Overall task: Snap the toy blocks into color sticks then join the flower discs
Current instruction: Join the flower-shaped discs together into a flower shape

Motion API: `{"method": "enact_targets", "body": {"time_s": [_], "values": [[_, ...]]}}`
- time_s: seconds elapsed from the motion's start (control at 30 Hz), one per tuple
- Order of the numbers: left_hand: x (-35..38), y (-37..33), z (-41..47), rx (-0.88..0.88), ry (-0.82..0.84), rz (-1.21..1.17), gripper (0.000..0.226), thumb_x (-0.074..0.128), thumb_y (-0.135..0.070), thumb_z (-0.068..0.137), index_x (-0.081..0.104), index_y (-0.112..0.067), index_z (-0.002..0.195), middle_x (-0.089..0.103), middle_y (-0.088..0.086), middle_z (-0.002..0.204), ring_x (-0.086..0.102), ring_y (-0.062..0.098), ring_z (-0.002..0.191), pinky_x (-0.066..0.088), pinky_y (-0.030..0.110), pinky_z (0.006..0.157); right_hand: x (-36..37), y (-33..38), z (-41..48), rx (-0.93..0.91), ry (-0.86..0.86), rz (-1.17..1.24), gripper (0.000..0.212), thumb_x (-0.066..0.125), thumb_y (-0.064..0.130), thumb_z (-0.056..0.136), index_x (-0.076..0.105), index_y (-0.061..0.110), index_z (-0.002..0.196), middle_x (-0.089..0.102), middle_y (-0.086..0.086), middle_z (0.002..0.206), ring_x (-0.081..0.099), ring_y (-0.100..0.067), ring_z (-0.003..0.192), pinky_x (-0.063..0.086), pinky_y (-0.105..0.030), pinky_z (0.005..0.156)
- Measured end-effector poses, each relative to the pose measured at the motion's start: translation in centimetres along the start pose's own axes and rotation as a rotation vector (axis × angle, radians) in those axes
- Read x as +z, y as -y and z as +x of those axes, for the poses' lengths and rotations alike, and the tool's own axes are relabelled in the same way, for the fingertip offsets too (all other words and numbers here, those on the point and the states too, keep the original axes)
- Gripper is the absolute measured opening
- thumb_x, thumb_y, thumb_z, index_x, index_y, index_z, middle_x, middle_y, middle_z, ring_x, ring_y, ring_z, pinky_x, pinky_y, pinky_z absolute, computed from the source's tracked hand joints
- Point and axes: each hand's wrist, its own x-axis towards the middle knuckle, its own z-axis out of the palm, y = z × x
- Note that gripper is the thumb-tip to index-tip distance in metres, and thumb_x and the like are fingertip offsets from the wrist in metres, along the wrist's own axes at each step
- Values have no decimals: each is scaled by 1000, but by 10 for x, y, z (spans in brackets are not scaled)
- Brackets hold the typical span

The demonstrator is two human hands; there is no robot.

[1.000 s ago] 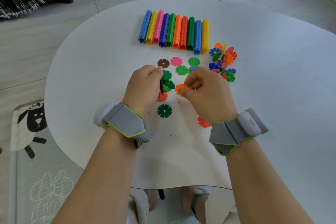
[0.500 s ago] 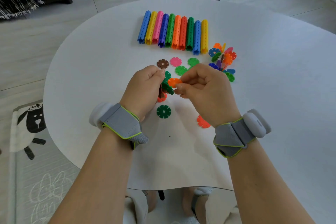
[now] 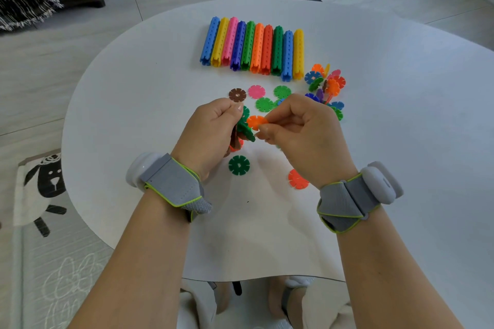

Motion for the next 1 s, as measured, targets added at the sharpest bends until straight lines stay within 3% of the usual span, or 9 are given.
{"method": "enact_targets", "body": {"time_s": [0.1,0.37,0.6,0.8,1.0], "values": [[1,-2,0,-35,-23,-17,37,42,-24,99,43,-15,63,41,-8,46,38,5,38,33,17,41,0,0,0,-2,2,7,20,71,2,80,62,19,75,71,2,75,70,-6,69,59,-32,72],[2,-4,-2,-96,-2,-107,39,41,-20,99,42,-15,60,43,11,67,40,6,35,29,13,39,1,0,0,23,30,101,18,69,-2,81,60,13,77,70,-4,73,71,-11,67,60,-29,66],[1,-5,-2,-114,14,-73,35,41,-22,99,41,-16,64,41,10,68,38,10,43,29,14,41,0,1,-1,15,69,111,18,69,-2,81,59,13,78,71,-1,75,71,-10,68,59,-25,67],[2,-9,-7,-72,50,-78,36,37,-24,100,41,-14,66,42,5,55,38,6,35,25,11,36,2,2,-2,-5,49,128,18,69,-4,81,60,12,76,71,0,78,71,-8,68,58,-22,67],[0,-12,-8,-137,90,-134,34,37,-21,100,39,-11,67,34,8,56,28,4,29,23,9,34,4,2,-5,-24,45,116,20,69,-4,80,61,14,73,72,0,78,71,-9,69,59,-26,68]]}}
